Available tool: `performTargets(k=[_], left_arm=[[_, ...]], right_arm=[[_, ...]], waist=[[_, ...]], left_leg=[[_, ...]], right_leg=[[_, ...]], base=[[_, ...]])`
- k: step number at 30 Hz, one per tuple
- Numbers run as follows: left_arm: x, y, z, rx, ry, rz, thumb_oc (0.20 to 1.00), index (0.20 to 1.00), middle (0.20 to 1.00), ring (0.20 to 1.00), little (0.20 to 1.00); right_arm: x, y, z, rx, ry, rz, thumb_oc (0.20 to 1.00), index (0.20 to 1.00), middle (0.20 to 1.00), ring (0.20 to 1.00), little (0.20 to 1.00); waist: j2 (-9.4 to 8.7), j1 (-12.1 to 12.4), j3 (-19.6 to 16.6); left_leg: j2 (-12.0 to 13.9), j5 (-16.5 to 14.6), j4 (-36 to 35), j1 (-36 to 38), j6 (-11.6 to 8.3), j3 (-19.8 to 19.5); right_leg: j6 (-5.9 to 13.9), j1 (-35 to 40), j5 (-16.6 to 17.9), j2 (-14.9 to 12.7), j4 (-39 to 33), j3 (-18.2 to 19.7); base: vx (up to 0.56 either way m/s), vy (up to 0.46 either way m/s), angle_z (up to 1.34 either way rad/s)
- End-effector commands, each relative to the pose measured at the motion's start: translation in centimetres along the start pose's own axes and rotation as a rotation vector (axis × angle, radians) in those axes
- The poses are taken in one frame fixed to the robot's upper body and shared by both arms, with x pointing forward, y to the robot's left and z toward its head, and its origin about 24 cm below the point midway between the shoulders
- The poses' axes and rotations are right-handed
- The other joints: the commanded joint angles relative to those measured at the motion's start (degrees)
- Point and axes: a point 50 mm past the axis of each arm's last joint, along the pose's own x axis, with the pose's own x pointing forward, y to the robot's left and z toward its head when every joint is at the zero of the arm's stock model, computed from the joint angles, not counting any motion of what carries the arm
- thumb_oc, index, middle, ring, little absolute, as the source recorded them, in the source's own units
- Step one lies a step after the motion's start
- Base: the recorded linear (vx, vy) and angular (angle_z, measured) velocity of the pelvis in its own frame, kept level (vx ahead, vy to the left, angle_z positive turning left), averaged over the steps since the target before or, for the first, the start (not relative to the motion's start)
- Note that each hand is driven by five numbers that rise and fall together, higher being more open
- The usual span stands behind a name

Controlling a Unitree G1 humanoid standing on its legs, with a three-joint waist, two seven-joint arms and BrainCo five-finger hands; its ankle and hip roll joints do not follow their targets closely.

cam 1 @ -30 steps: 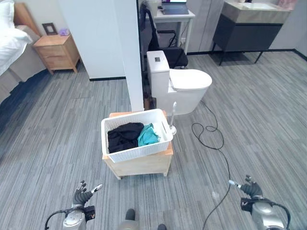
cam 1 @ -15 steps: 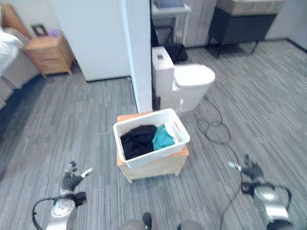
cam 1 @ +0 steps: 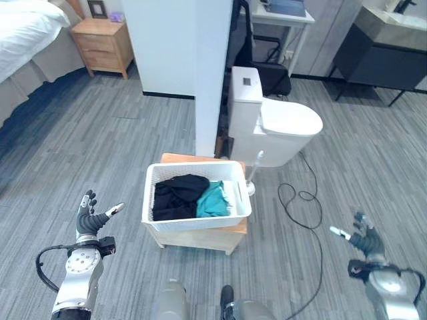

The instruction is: Grab the laundry basket,head to the washer,open it,put in the laundry and shut it.

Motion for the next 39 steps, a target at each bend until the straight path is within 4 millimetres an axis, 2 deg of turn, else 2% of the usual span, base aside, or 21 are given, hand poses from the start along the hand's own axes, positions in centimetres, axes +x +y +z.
performTargets(k=[1, 4, 7, 10, 13, 17, 18, 24, 25, 26, 28, 29, 30, 31, 34, 35, 36, 39], left_arm=[[1.1, 0.6, 1.9, 0.097, -0.060, -0.039, 1.000, 1.000, 1.000, 1.000, 1.000], [1.7, 0.4, 2.8, 0.121, -0.078, -0.085, 1.000, 1.000, 1.000, 1.000, 1.000], [2.9, 0.6, 5.0, 0.158, -0.130, -0.083, 1.000, 1.000, 1.000, 1.000, 1.000], [3.3, 0.5, 6.2, 0.166, -0.165, -0.077, 1.000, 1.000, 1.000, 1.000, 1.000], [3.6, -0.4, 8.1, 0.121, -0.221, -0.106, 1.000, 1.000, 1.000, 1.000, 1.000], [3.8, -0.9, 8.7, 0.111, -0.234, -0.127, 1.000, 1.000, 1.000, 1.000, 1.000], [4.1, -1.4, 9.4, 0.109, -0.245, -0.148, 1.000, 1.000, 1.000, 1.000, 1.000], [5.4, -2.5, 10.8, 0.103, -0.203, -0.264, 1.000, 1.000, 1.000, 1.000, 1.000], [6.3, -2.3, 12.5, 0.163, -0.202, -0.281, 1.000, 1.000, 1.000, 1.000, 1.000], [6.3, -2.3, 12.6, 0.163, -0.205, -0.282, 1.000, 1.000, 1.000, 1.000, 1.000], [7.6, -2.1, 16.1, 0.255, -0.247, -0.274, 1.000, 1.000, 1.000, 1.000, 1.000], [7.6, -2.2, 16.2, 0.256, -0.250, -0.276, 1.000, 1.000, 1.000, 1.000, 1.000], [8.2, -2.1, 18.1, 0.297, -0.265, -0.270, 1.000, 1.000, 1.000, 1.000, 1.000], [8.2, -2.2, 18.2, 0.298, -0.268, -0.271, 1.000, 1.000, 1.000, 1.000, 1.000], [9.1, -3.0, 21.8, 0.385, -0.320, -0.243, 1.000, 1.000, 1.000, 1.000, 1.000], [9.1, -3.1, 21.9, 0.386, -0.322, -0.244, 1.000, 1.000, 1.000, 1.000, 1.000], [9.4, -3.7, 22.9, 0.388, -0.338, -0.219, 1.000, 1.000, 1.000, 1.000, 1.000], [9.7, -4.3, 23.4, 0.373, -0.340, -0.210, 1.000, 1.000, 1.000, 1.000, 1.000]], right_arm=[[1.2, 0.0, 3.0, -0.052, -0.111, 0.058, 1.000, 1.000, 1.000, 1.000, 1.000], [2.4, 1.6, 5.0, -0.066, -0.159, 0.120, 1.000, 1.000, 1.000, 1.000, 1.000], [3.3, 5.0, 6.2, 0.073, -0.174, 0.245, 1.000, 1.000, 1.000, 1.000, 1.000], [3.4, 6.2, 6.7, 0.104, -0.183, 0.286, 1.000, 1.000, 1.000, 1.000, 1.000], [3.8, 7.5, 8.2, 0.088, -0.216, 0.318, 1.000, 1.000, 1.000, 1.000, 1.000], [4.1, 8.1, 8.8, 0.074, -0.226, 0.325, 1.000, 1.000, 1.000, 1.000, 1.000], [4.3, 8.3, 9.3, 0.068, -0.233, 0.330, 1.000, 1.000, 1.000, 1.000, 1.000], [4.7, 9.2, 11.2, 0.079, -0.261, 0.378, 1.000, 1.000, 1.000, 1.000, 1.000], [5.0, 9.4, 12.1, 0.108, -0.267, 0.397, 1.000, 1.000, 1.000, 1.000, 1.000], [5.1, 9.4, 12.1, 0.110, -0.268, 0.395, 1.000, 1.000, 1.000, 1.000, 1.000], [5.4, 8.8, 13.8, 0.130, -0.306, 0.396, 1.000, 1.000, 1.000, 1.000, 1.000], [5.4, 8.7, 13.8, 0.132, -0.307, 0.393, 1.000, 1.000, 1.000, 1.000, 1.000], [5.5, 8.3, 14.4, 0.128, -0.325, 0.384, 1.000, 1.000, 1.000, 1.000, 1.000], [5.5, 8.3, 14.4, 0.130, -0.325, 0.382, 1.000, 1.000, 1.000, 1.000, 1.000], [6.0, 7.7, 15.5, 0.127, -0.349, 0.355, 1.000, 1.000, 1.000, 1.000, 1.000], [6.0, 7.6, 15.5, 0.129, -0.350, 0.353, 1.000, 1.000, 1.000, 1.000, 1.000], [5.9, 7.8, 15.9, 0.144, -0.368, 0.353, 1.000, 1.000, 1.000, 1.000, 1.000], [6.0, 7.7, 16.3, 0.151, -0.384, 0.341, 1.000, 1.000, 1.000, 1.000, 1.000]], waist=[[3.41, -0.6, -1.8], [3.24, 0.4, -3.0], [2.93, 2.4, -3.4], [2.51, 3.1, -3.4], [2.31, 4.2, -2.2], [2.32, 4.4, -1.0], [2.35, 4.3, 0.5], [2.97, 3.9, 4.6], [3.27, 3.6, 6.0], [3.24, 3.7, 6.1], [3.39, 3.3, 8.2], [3.37, 3.5, 8.2], [3.55, 3.1, 9.0], [3.52, 3.2, 9.1], [3.65, 2.8, 10.7], [3.62, 2.9, 10.8], [3.58, 2.5, 11.5], [3.69, 2.2, 12.3]], left_leg=[[1.3, 3.6, -9.3, 8.2, -0.78, -0.4], [-0.3, 2.4, -8.7, 9.3, -0.38, 1.5], [-1.8, 1.6, -9.1, 10.1, 0.27, 3.3], [-2.2, 1.5, -9.4, 10.1, 0.38, 4.1], [-2.9, 1.0, -8.2, 8.2, 0.52, 3.5], [-3.0, 1.2, -7.6, 6.7, 0.50, 3.0], [-3.0, 1.6, -7.3, 5.1, 0.38, 2.5], [-2.7, 3.1, -6.8, 1.9, 0.01, 1.5], [-2.5, 3.7, -6.9, 1.0, -0.14, 1.4], [-2.5, 3.8, -6.8, 0.9, -0.15, 1.4], [-2.1, 4.8, -7.0, -0.7, -0.55, 1.0], [-2.1, 4.8, -7.0, -0.8, -0.56, 1.0], [-2.0, 5.4, -7.3, -1.2, -0.75, 0.9], [-2.0, 5.4, -7.3, -1.3, -0.75, 0.8], [-1.8, 6.3, -8.0, -2.3, -1.04, 0.7], [-1.8, 6.3, -8.0, -2.3, -1.04, 0.7], [-2.0, 6.6, -8.3, -2.7, -1.17, 0.6], [-2.2, 6.9, -8.5, -3.4, -1.19, 0.5]], right_leg=[[5.37, 3.7, -2.3, -5.5, -2.0, -0.8], [6.83, 5.0, -1.4, -8.5, -2.7, -0.7], [8.04, 4.7, 0.3, -10.9, -4.4, -0.3], [8.51, 4.5, 0.9, -11.6, -5.2, -0.6], [8.99, 3.7, 1.7, -12.4, -6.1, -1.2], [8.90, 2.7, 1.9, -12.3, -5.8, -1.3], [8.80, 1.4, 2.1, -12.2, -5.4, -1.4], [8.52, -2.2, 3.0, -11.7, -4.0, -1.8], [8.55, -3.3, 3.4, -11.5, -3.6, -1.9], [8.54, -3.3, 3.4, -11.5, -3.6, -1.9], [8.73, -5.4, 4.0, -11.3, -2.9, -2.4], [8.72, -5.5, 4.0, -11.3, -2.9, -2.4], [8.91, -6.3, 4.2, -11.3, -2.8, -2.7], [8.90, -6.3, 4.2, -11.3, -2.8, -2.7], [9.28, -7.6, 4.6, -11.3, -2.8, -3.2], [9.28, -7.6, 4.7, -11.3, -2.7, -3.2], [9.34, -8.2, 4.8, -11.4, -2.7, -3.2], [9.41, -9.0, 4.9, -11.5, -2.6, -3.2]], base=[[0.19, 0.240, -0.40], [0.15, 0.161, -0.30], [0.07, 0.133, -0.28], [0.02, 0.047, -0.21], [-0.03, 0.002, 0.04], [-0.08, -0.013, 0.11], [-0.09, -0.019, 0.06], [-0.14, -0.021, 0.12], [-0.07, -0.007, 0.05], [-0.11, -0.015, 0.01], [-0.11, -0.027, 0.01], [-0.10, -0.035, 0.04], [-0.03, -0.016, 0.13], [-0.05, -0.022, 0.19], [-0.05, -0.017, 0.07], [-0.05, -0.014, 0.01], [-0.02, -0.009, 0.05], [-0.02, -0.008, 0.03]])
